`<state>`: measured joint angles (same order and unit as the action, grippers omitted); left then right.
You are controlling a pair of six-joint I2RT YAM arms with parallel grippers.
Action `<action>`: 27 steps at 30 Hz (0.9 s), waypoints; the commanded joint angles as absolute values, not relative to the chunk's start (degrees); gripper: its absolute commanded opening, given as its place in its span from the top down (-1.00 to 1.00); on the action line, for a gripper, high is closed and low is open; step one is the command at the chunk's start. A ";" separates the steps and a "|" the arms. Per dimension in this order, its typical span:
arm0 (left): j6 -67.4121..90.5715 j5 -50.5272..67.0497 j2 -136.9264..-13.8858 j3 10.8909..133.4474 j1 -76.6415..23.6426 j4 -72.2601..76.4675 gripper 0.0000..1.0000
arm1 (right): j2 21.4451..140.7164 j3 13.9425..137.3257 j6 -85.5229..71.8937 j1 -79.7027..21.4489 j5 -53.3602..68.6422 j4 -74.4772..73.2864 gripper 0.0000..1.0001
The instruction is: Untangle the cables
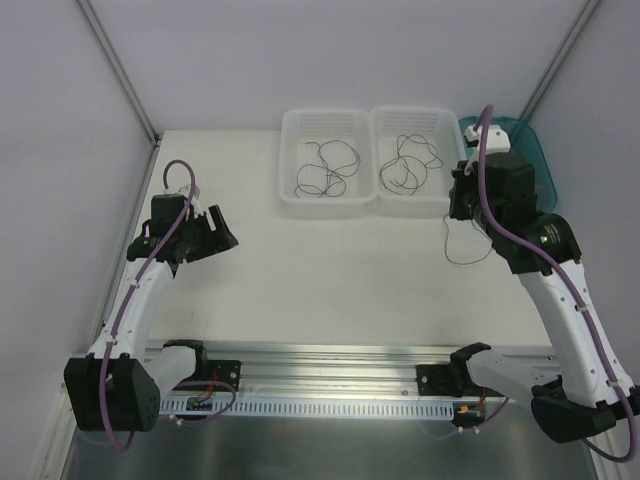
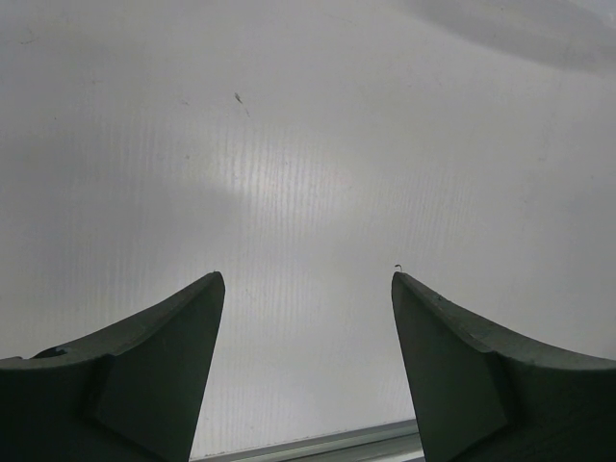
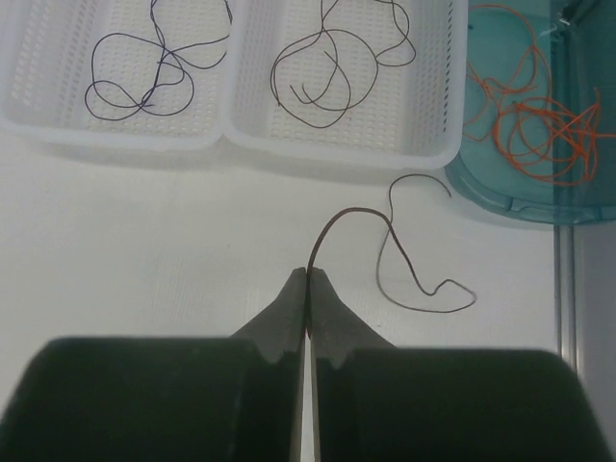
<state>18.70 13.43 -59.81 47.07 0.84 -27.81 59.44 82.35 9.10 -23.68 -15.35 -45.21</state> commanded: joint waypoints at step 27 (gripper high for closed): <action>18.63 17.32 -63.10 47.37 1.23 -27.51 -0.43 | 110.20 114.69 11.16 -7.38 -0.53 -22.41 0.89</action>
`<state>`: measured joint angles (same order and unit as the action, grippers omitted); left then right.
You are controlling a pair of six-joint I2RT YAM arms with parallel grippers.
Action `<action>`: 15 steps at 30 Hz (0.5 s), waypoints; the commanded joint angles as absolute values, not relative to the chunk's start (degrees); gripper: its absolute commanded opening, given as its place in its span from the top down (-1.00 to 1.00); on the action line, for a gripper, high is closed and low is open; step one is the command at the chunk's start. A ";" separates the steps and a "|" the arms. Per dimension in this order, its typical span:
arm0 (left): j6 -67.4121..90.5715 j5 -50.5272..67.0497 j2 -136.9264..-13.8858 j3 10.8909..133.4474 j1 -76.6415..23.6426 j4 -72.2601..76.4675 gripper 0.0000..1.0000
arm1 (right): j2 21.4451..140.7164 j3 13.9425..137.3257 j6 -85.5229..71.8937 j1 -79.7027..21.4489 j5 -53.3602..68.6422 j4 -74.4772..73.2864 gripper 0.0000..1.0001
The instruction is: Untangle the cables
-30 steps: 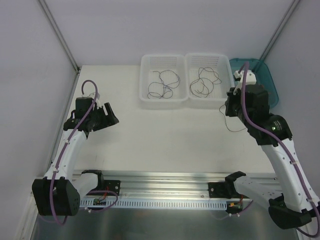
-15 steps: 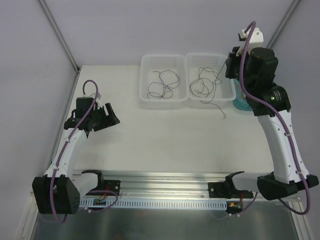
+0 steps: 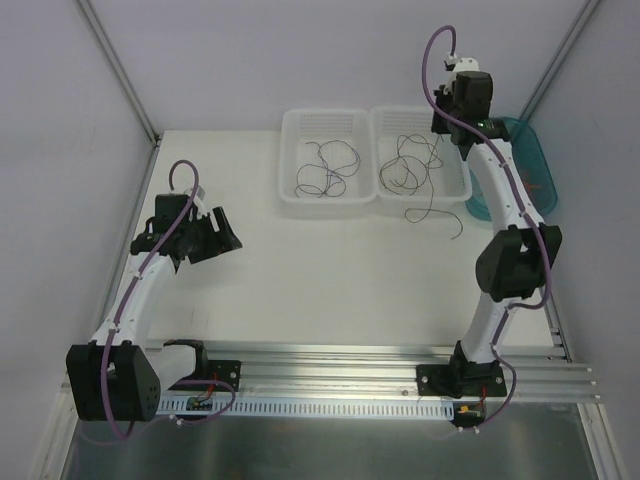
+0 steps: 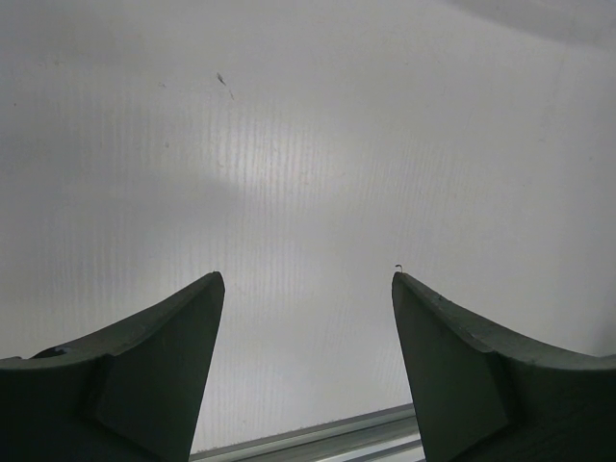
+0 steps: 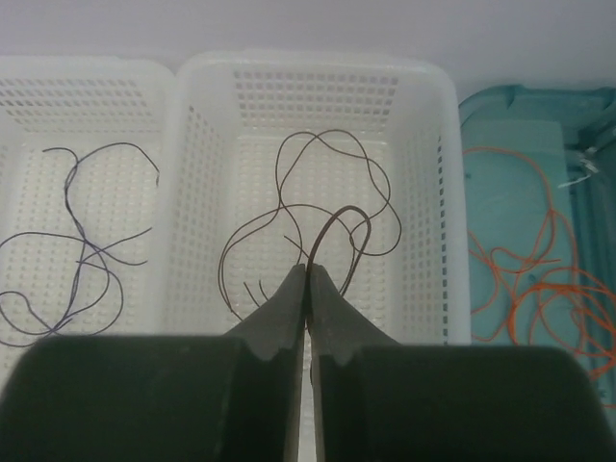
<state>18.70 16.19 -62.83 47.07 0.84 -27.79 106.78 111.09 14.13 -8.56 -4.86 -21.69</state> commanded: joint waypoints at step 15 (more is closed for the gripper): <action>18.37 18.81 -63.90 47.37 1.23 -27.51 -0.43 | 119.54 118.40 6.41 -4.48 11.77 -31.99 -0.28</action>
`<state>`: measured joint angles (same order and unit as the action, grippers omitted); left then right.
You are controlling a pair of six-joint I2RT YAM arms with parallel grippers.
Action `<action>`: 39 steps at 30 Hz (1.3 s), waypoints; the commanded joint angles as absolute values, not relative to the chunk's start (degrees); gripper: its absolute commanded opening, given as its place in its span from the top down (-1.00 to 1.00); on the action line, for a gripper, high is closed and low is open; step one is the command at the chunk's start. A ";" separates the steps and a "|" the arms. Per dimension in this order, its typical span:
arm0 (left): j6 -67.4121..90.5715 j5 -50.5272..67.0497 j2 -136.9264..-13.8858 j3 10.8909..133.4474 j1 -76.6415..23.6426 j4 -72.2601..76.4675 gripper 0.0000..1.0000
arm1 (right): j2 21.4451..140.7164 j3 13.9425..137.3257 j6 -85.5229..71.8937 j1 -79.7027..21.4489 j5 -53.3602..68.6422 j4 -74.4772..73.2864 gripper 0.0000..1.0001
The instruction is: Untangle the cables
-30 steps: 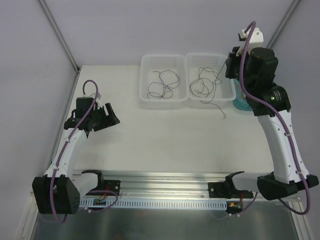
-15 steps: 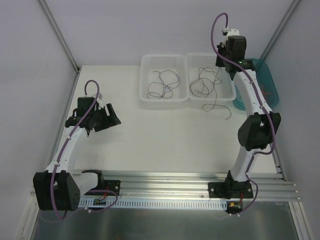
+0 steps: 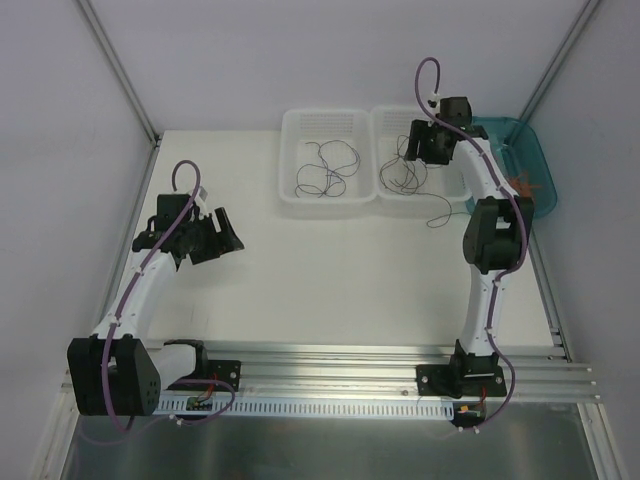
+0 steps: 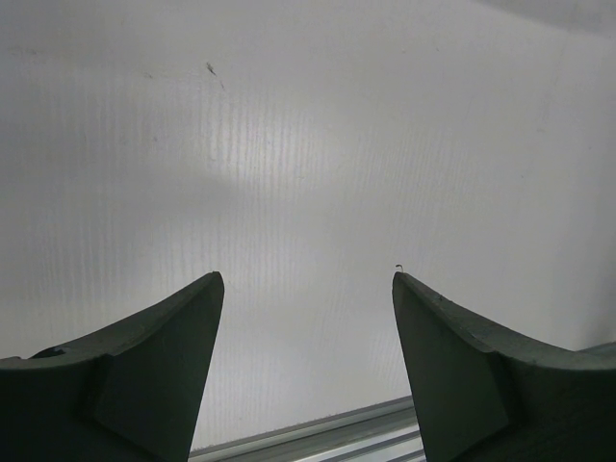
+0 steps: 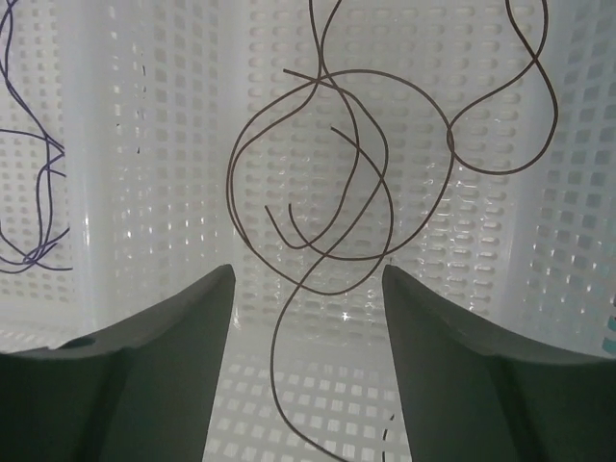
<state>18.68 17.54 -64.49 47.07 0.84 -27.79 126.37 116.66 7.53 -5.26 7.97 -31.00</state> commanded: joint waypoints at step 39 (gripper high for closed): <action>18.46 20.39 -60.91 46.93 1.14 -26.81 -0.46 | 81.99 45.26 -8.00 -0.71 -2.64 12.65 -0.11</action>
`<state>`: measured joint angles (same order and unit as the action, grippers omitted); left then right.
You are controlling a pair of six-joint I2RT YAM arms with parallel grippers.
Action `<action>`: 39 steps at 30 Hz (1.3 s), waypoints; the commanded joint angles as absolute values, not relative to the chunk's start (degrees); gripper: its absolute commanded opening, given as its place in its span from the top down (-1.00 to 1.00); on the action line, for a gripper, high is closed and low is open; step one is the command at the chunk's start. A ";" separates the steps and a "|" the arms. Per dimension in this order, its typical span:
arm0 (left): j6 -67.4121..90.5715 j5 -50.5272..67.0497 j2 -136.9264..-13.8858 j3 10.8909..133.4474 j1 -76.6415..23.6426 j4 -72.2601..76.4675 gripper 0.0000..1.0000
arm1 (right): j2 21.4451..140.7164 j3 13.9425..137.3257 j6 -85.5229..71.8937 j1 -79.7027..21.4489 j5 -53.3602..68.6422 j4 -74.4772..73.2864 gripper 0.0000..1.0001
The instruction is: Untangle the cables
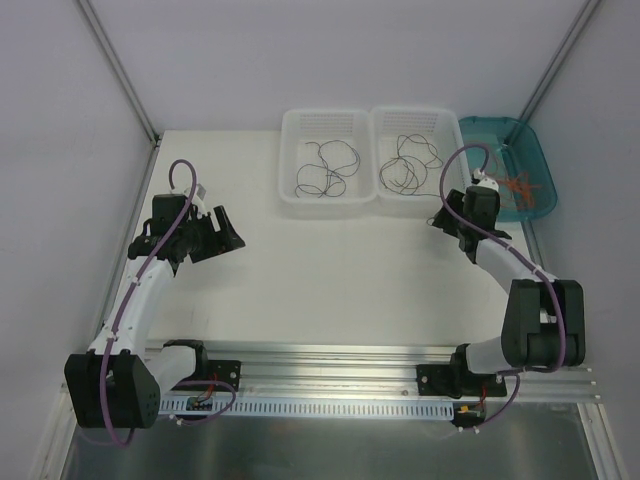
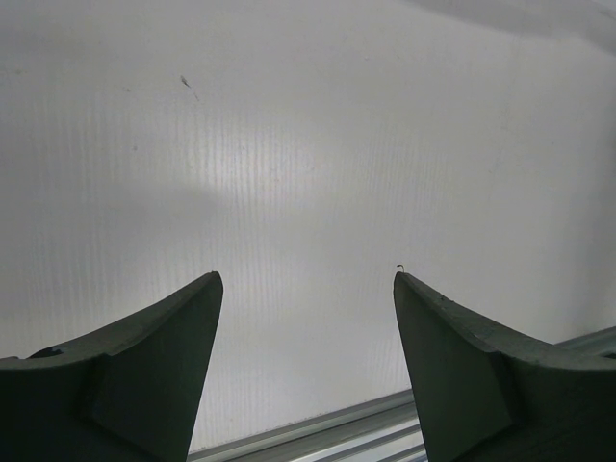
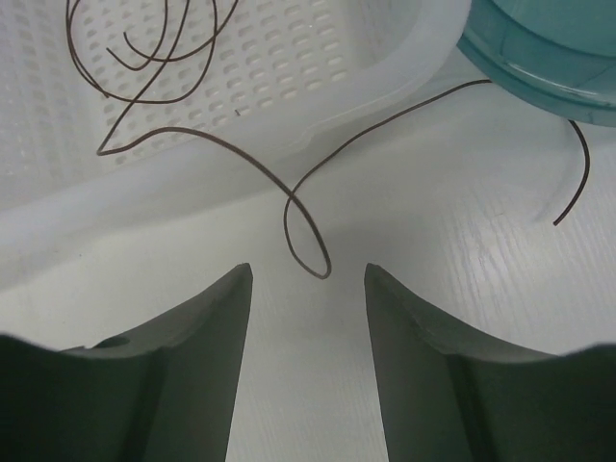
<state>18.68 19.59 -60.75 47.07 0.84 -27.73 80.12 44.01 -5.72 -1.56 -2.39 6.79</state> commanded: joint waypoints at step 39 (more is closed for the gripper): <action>18.11 19.95 -59.33 46.58 1.14 -26.89 -0.98 | 75.84 90.67 -0.79 -1.85 7.37 -33.23 0.99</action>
<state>18.55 19.20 -60.29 46.96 0.84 -27.73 73.06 85.38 -2.07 -1.43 3.99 -29.54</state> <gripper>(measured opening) 0.992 0.022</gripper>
